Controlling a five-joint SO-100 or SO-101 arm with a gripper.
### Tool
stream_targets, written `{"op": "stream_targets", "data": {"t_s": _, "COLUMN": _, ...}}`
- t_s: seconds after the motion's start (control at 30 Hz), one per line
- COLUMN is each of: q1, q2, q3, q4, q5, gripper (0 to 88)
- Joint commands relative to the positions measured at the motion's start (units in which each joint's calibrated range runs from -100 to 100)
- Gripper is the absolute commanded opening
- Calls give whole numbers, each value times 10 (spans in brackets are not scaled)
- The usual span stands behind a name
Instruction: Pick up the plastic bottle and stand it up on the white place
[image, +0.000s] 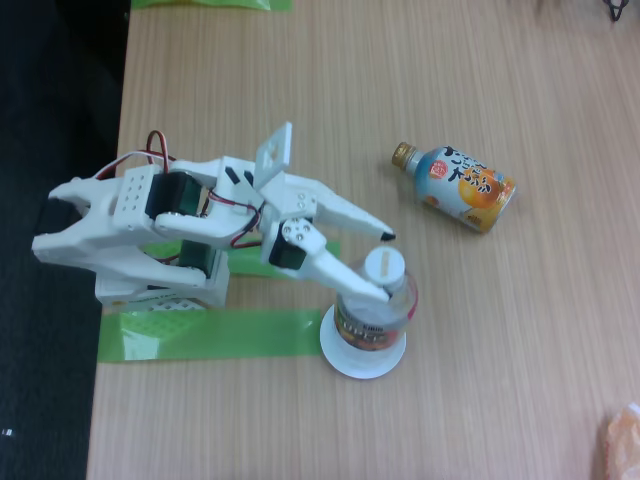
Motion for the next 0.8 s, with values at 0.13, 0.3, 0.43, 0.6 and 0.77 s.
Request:
{"op": "stream_targets", "data": {"t_s": 0.13, "q1": 29, "q2": -3, "q3": -15, "q4": 2, "q5": 2, "gripper": 303}}
{"op": "stream_targets", "data": {"t_s": 0.3, "q1": 33, "q2": -3, "q3": -16, "q4": 2, "q5": 2, "gripper": 303}}
{"op": "stream_targets", "data": {"t_s": 0.43, "q1": 31, "q2": -32, "q3": -17, "q4": 2, "q5": 2, "gripper": 337}}
{"op": "stream_targets", "data": {"t_s": 0.6, "q1": 27, "q2": -100, "q3": -26, "q4": 4, "q5": 2, "gripper": 441}}
{"op": "stream_targets", "data": {"t_s": 0.77, "q1": -2, "q2": -152, "q3": -47, "q4": 10, "q5": 3, "gripper": 444}}
